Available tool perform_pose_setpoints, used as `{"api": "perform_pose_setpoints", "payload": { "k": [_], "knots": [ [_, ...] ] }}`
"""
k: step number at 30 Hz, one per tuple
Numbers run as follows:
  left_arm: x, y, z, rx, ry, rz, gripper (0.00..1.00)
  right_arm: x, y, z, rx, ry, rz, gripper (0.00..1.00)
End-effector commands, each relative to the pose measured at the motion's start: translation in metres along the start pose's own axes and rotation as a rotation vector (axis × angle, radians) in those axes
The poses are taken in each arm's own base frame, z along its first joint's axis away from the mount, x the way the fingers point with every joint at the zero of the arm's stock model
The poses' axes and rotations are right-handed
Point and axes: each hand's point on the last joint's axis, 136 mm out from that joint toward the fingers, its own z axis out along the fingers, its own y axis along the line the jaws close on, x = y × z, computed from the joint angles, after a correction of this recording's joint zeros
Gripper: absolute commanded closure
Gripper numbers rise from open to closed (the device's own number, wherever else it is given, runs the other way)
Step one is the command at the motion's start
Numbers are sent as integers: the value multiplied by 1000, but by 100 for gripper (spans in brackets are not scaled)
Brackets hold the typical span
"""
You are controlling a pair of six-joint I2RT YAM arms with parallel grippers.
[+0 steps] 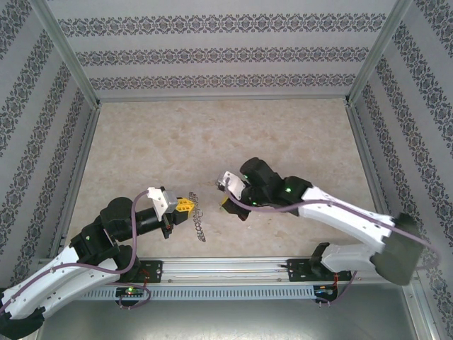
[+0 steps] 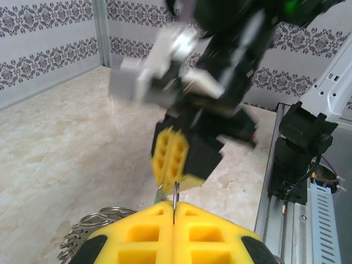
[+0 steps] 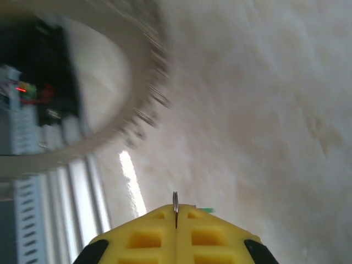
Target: Put the keys on the keyring
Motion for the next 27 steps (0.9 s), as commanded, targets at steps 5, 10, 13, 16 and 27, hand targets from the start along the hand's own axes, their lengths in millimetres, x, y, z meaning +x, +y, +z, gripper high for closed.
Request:
{"api": "perform_pose_setpoints", "payload": {
  "k": [5, 10, 13, 16, 27],
  "knots": [
    [-11, -9, 1, 49, -9, 38, 100, -35, 57, -47, -157, -230, -244, 100],
    [-16, -22, 5, 128, -17, 65, 100, -45, 64, -53, -170, -251, -261, 100],
    [-18, -28, 8, 169, -30, 78, 100, -47, 67, -49, -172, -246, -275, 100],
    [-18, -32, 12, 196, -32, 84, 100, -49, 69, -47, -172, -246, -284, 100],
    [-19, -38, 15, 238, -55, 99, 100, -60, 63, -38, -128, -261, -279, 100]
  ]
}}
